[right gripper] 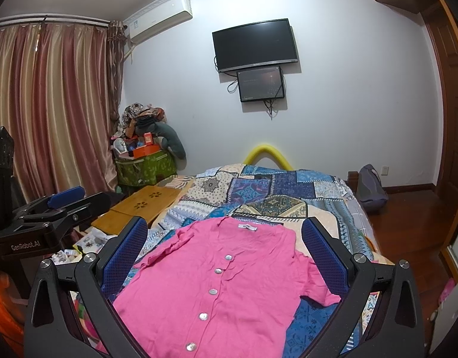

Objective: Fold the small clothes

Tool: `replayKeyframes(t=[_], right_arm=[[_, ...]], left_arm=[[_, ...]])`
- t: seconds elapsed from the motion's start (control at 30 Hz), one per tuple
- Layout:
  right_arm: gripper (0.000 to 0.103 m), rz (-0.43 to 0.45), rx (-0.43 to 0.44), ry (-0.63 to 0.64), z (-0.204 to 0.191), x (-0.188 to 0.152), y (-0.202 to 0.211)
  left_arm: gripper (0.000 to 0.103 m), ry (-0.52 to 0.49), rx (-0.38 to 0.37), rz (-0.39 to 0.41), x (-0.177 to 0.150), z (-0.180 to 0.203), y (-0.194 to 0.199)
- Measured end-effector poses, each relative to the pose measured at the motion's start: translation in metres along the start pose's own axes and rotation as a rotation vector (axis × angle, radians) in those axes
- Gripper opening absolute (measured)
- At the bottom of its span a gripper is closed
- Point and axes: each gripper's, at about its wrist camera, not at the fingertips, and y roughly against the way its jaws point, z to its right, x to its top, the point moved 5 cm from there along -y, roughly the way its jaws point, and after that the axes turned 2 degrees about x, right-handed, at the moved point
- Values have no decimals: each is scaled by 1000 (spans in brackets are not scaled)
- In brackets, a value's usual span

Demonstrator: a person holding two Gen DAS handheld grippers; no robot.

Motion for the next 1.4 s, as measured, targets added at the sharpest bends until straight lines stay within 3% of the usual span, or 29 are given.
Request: replayKeyframes(t=[0.37,0.63,0.83,0.93,1.17,1.33,1.4], right_arm=[[103,-13,-5,-4,4,1,-7],[102,-24,-26,-8,17,5,-24],[102,-37,-34,-8,36,9,-51],[97,-60,-45,-7,49,8,-71],[86,-168,-61,-20,88,-3,-129],[85,-267,-69,-79,122,-20,-168],[77,-320,-76,-108,137,-32,-187]], left_arm=[[103,-2,0,0,-1,-1,-1],[103,15,-2,-26,5,-10,-26],[103,57,18,-85,10,-36,-75],[102,64,46,-128,10,-51,-106],[101,95,86,-302,-1,-99,-202],[101,40,148,-433,-24,-128,-274],[100,42,149,-493,-38,-140,-297]])
